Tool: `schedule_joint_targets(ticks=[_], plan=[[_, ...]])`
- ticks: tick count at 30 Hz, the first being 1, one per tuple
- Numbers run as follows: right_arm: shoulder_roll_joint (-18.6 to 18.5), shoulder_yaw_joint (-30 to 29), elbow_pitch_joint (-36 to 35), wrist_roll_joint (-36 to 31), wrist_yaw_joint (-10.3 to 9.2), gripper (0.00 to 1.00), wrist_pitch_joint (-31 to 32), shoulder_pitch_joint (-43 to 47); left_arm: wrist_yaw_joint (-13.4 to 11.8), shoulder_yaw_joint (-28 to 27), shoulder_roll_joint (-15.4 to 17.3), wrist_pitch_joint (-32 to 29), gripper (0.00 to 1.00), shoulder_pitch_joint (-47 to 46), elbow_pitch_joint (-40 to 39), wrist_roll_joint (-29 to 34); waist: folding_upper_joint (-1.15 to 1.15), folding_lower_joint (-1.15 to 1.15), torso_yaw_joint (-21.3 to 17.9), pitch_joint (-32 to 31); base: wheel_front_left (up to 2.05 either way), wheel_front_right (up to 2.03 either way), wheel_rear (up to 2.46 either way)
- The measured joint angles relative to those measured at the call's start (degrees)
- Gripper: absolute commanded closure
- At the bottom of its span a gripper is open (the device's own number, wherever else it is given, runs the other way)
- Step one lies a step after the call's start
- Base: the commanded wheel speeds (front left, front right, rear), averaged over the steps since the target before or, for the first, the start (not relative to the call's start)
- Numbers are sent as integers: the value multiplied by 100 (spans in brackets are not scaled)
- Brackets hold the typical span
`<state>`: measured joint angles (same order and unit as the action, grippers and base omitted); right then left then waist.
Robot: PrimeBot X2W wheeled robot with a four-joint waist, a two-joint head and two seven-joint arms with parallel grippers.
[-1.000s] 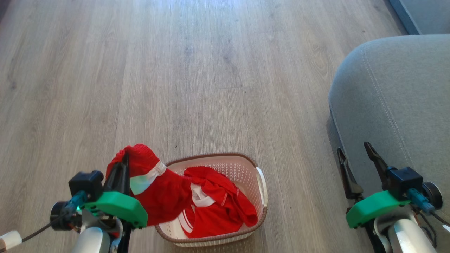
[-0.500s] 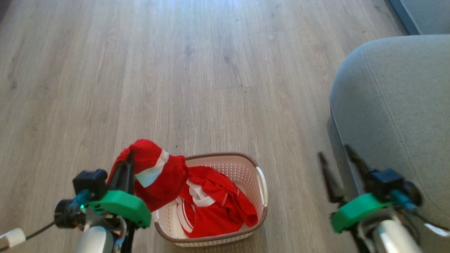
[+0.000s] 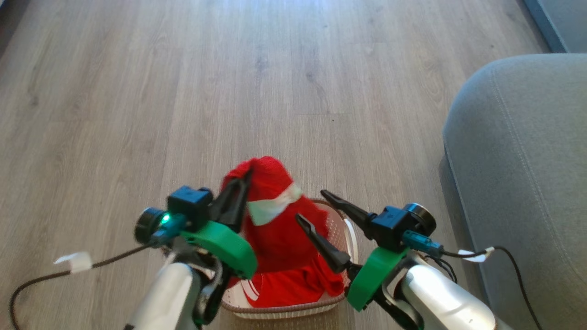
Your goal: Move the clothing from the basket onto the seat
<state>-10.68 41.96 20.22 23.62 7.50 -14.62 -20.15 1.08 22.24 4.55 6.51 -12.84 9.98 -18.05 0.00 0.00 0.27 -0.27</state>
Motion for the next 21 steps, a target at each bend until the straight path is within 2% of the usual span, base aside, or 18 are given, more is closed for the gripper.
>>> schedule_joint_targets(ticks=[12,13,14,21], plan=[[-63,129,182,230,0,0,0,-299,236,1092,-99,-399,100,-54,-542,-226,0,0,109,-33,0,0,0],[-63,153,216,288,0,56,0,-299,236,1152,-103,-406,100,-53,-575,-275,0,0,109,-43,0,0,0],[-69,204,236,369,0,100,0,-298,234,1198,-103,-446,100,-53,-608,-281,0,0,110,-52,0,0,0],[-124,358,246,692,0,100,0,-298,168,1293,-103,-493,100,-51,-676,-372,0,0,67,-71,0,0,0]])
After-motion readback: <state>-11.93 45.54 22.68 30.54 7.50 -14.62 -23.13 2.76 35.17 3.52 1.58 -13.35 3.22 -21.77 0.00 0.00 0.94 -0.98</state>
